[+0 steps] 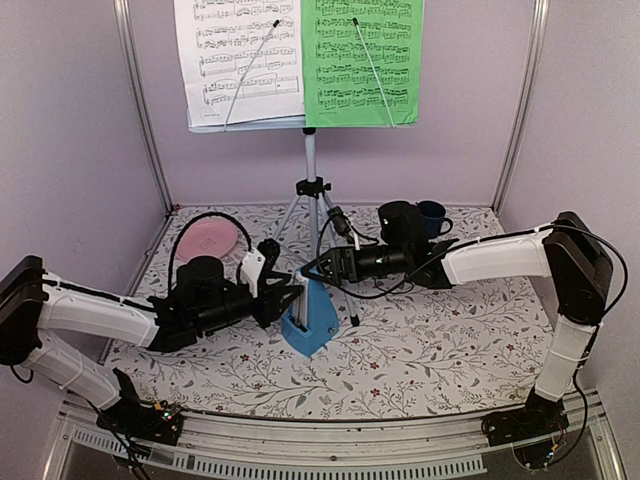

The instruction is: Set up the instrument practice props

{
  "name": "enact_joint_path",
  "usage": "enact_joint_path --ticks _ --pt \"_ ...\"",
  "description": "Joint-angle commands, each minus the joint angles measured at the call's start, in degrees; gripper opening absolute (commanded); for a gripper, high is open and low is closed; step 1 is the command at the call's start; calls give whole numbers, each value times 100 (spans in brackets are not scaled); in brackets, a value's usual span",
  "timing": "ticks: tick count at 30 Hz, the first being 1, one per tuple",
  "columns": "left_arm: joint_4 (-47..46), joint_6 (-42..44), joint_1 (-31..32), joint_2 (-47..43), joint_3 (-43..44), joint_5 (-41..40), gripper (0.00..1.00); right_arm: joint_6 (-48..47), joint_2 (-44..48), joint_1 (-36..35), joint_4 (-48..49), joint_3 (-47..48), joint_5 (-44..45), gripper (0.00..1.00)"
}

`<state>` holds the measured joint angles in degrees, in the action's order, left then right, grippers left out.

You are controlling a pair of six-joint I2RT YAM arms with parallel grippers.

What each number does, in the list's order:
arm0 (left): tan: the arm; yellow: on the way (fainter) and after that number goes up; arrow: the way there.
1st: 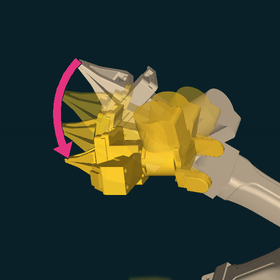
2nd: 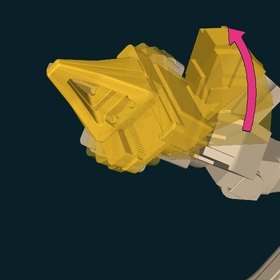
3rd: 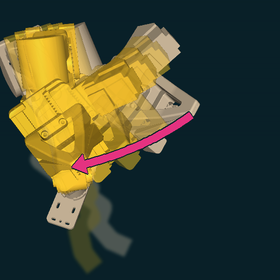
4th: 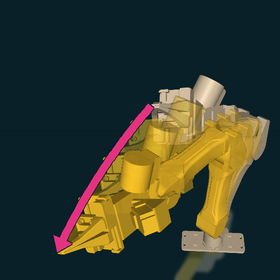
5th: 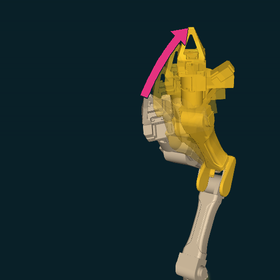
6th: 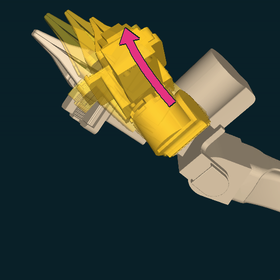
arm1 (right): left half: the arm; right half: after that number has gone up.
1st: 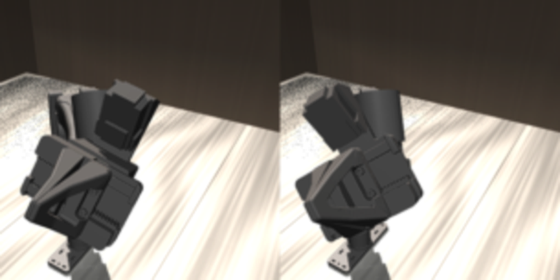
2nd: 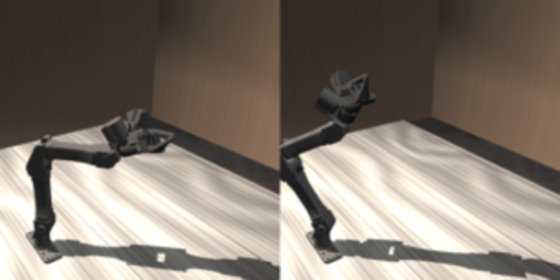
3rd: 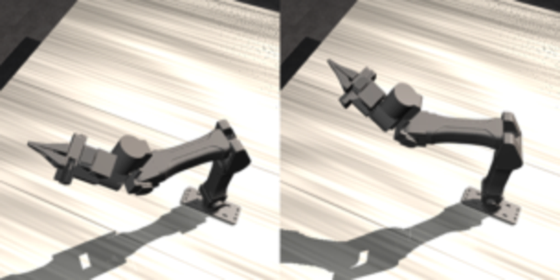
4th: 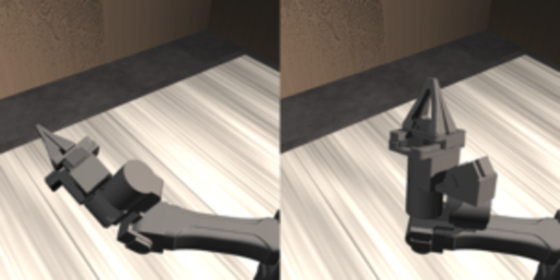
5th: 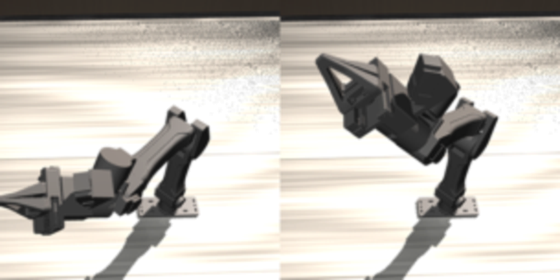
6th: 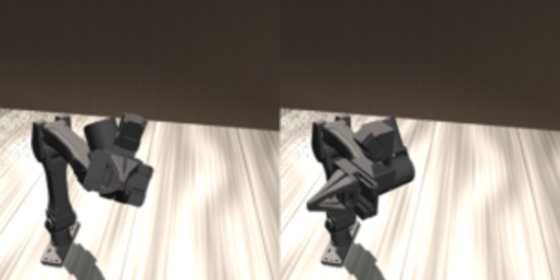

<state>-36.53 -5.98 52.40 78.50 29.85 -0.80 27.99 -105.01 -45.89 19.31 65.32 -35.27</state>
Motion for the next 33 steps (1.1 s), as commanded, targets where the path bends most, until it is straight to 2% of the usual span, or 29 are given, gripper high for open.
enact_joint_path --ticks 1,8,14,19,23,30,33 --pt "-145 215 100 -335 -222 -157 40 -142 95 -52 -289 86 128 94" --pt "-315 254 -109 -953 -827 -226 46 -204 89 -53 -288 151 126 95" --pt "-443 401 -152 -1233 -1113 -61 48 -196 68 -60 -283 149 108 95" --pt "-587 266 -152 -973 -849 84 62 -191 59 -53 -279 157 116 95" --pt "-772 73 -111 -548 -595 475 63 -197 15 -57 -281 172 116 95" --pt "-986 8 -107 -109 -359 219 65 -205 -24 -60 -270 183 82 95" --pt "-936 5 -122 8 -261 148 63 -230 -29 -54 -270 199 64 95"
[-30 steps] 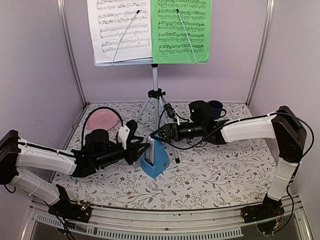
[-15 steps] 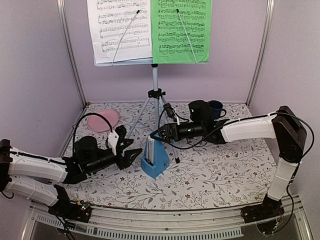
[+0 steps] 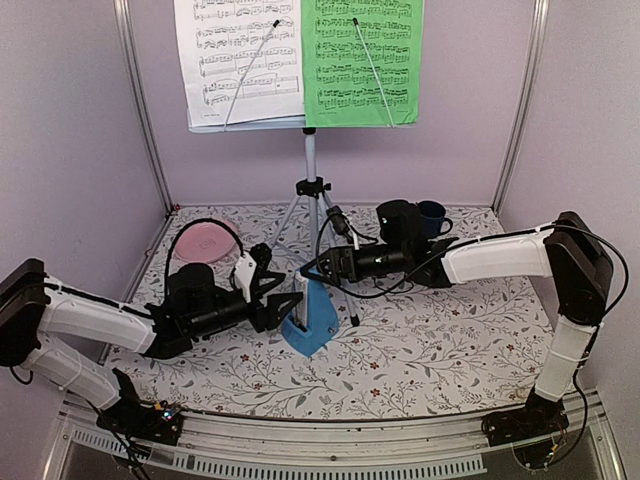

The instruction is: Set up the instrument practice props

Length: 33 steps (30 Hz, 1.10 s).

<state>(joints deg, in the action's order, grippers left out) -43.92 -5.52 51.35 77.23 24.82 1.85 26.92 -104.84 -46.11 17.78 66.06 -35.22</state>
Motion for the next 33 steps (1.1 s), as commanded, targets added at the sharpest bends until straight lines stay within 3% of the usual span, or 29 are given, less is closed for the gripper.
enact_joint_path --ticks 1,10,25,33 --pt "-165 -42 -26 168 269 -156 62 -134 -50 -36 -121 133 59 95" --pt "-144 -76 -259 155 91 -511 56 -169 -79 -32 -126 157 59 95" --pt "-272 -966 -1295 598 -67 -156 51 -194 -74 -37 -178 162 24 95" --pt "-827 -1384 -1773 89 -537 122 60 -220 -64 -34 -205 135 24 95"
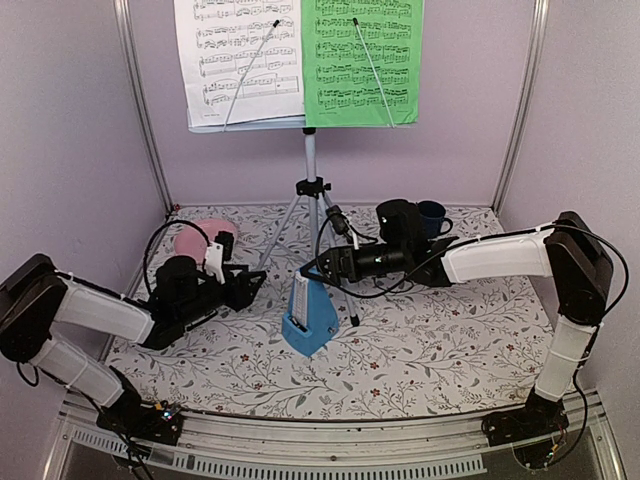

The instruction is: Set up the instrument practice props

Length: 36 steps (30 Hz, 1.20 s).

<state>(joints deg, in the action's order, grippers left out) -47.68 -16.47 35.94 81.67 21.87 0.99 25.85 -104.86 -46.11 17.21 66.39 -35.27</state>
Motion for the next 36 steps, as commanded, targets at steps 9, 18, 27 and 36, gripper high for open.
enact_joint_path --ticks 9,18,27,36 --pt "-330 -798 -1103 -1501 -528 766 68 -123 13 -31 -139 123 13 95" --pt "185 -671 -1206 -1724 -475 678 69 -89 114 -41 -139 249 -25 95" --pt "339 -633 -1217 -1720 -363 616 69 -84 292 -40 -139 649 27 97" --pt "1136 -585 -1441 -1775 125 577 69 -338 778 127 -310 722 217 99"
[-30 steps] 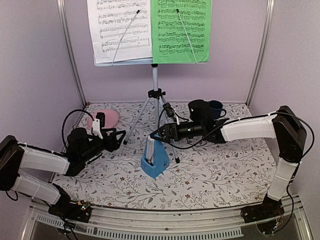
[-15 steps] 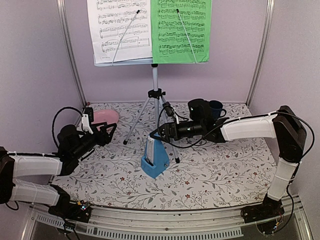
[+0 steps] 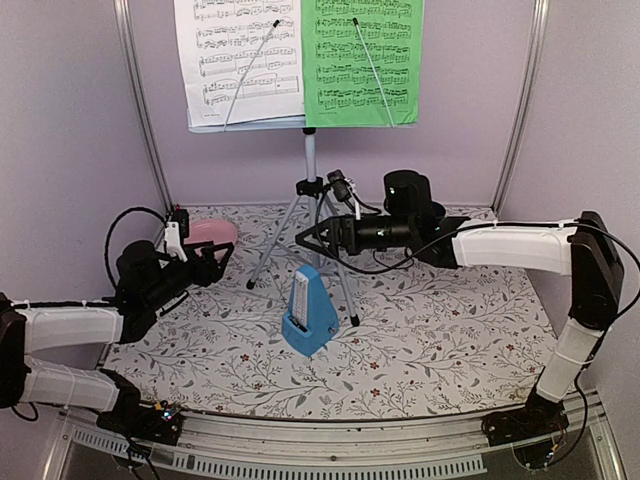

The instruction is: Set up the instrument practice props

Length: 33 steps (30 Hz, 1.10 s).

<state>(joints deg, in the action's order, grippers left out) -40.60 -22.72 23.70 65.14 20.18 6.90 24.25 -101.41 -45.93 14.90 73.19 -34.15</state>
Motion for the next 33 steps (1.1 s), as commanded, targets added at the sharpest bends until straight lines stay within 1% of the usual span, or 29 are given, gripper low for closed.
enact_joint_path --ticks 1,5,10,13,14,15,17,18,21,25,30,33 --pt "500 46 -284 -161 338 18 69 -195 525 175 -83 -53 110 100" --pt "891 88 -753 -324 620 273 71 -227 919 620 -83 -565 28 99" --pt "1593 257 -1301 -517 1061 454 73 -360 1612 1226 -108 -1332 89 99" --pt "1983 328 -1577 -520 1312 426 79 -386 1975 1704 -110 -1793 109 99" --pt "2066 318 -1676 -502 1357 392 83 -382 2085 1874 -102 -1997 112 99" --pt "2122 265 -1778 -467 1395 323 89 -378 2183 2042 -101 -2149 148 99" --pt "2188 50 -1997 -360 1437 349 98 -399 2356 2362 -100 -2437 291 99" --pt "2208 -32 -2081 -301 1458 383 99 -439 2402 2532 -101 -2573 336 99" --pt "2262 -99 -2225 -115 1484 353 99 -484 2444 3119 -29 -2946 335 99" --pt "2322 -124 -2413 125 1445 287 100 -404 2399 3659 299 -3437 479 99" --pt "2333 -214 -2458 439 1328 293 99 -449 2139 3789 352 -3651 1385 99" --pt "2147 -319 -2445 635 1127 422 99 -476 1900 3783 456 -3740 1554 99"
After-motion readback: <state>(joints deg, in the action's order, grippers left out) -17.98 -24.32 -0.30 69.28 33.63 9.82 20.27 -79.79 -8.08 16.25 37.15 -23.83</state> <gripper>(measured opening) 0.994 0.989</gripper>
